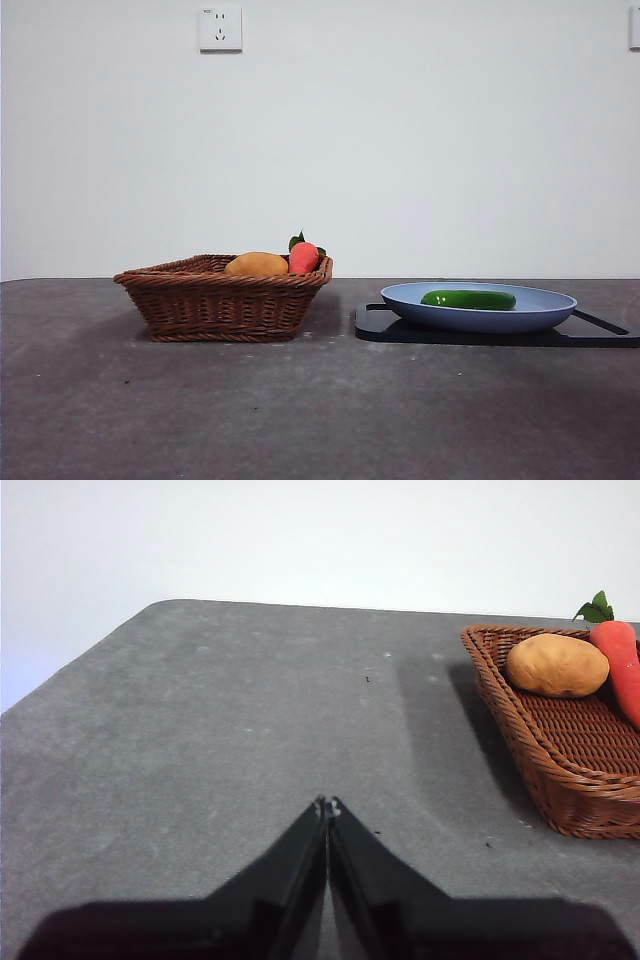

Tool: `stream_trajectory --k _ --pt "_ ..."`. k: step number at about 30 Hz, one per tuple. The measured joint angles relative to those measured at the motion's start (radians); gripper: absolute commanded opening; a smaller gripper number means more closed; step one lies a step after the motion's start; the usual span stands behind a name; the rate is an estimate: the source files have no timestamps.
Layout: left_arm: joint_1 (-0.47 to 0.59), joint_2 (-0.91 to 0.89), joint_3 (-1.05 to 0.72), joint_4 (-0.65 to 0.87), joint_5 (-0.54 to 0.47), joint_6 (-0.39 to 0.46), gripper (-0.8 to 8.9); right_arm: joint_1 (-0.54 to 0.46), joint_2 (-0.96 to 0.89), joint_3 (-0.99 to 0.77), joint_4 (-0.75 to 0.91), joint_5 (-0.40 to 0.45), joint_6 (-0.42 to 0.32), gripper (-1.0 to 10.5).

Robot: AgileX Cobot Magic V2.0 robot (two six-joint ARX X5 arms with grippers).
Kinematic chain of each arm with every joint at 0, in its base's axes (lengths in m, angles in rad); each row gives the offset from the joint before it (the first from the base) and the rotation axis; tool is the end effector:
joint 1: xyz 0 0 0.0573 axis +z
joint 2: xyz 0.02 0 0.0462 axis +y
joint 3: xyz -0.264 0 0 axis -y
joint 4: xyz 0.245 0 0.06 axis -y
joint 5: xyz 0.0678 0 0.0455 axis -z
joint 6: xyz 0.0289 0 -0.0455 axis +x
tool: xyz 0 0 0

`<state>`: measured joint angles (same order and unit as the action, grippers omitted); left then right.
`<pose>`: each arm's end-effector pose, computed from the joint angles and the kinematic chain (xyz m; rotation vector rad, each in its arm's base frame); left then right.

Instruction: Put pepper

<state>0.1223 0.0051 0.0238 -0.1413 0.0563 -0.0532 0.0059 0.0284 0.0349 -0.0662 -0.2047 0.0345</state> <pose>0.0953 0.0101 0.1576 -0.0641 0.1204 0.0692 0.0966 0.0064 0.1669 0.0403 0.0631 0.2095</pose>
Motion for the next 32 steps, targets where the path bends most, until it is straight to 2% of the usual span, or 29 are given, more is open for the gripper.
stream_trajectory --k 9,32 --pt "0.0 0.0 0.0 0.0 0.0 0.0 0.08 0.0 -0.023 -0.023 -0.062 -0.001 0.013 0.1" --pt "0.0 0.0 0.0 0.0 0.0 0.0 0.08 0.0 -0.018 -0.023 -0.063 -0.001 0.022 0.1"
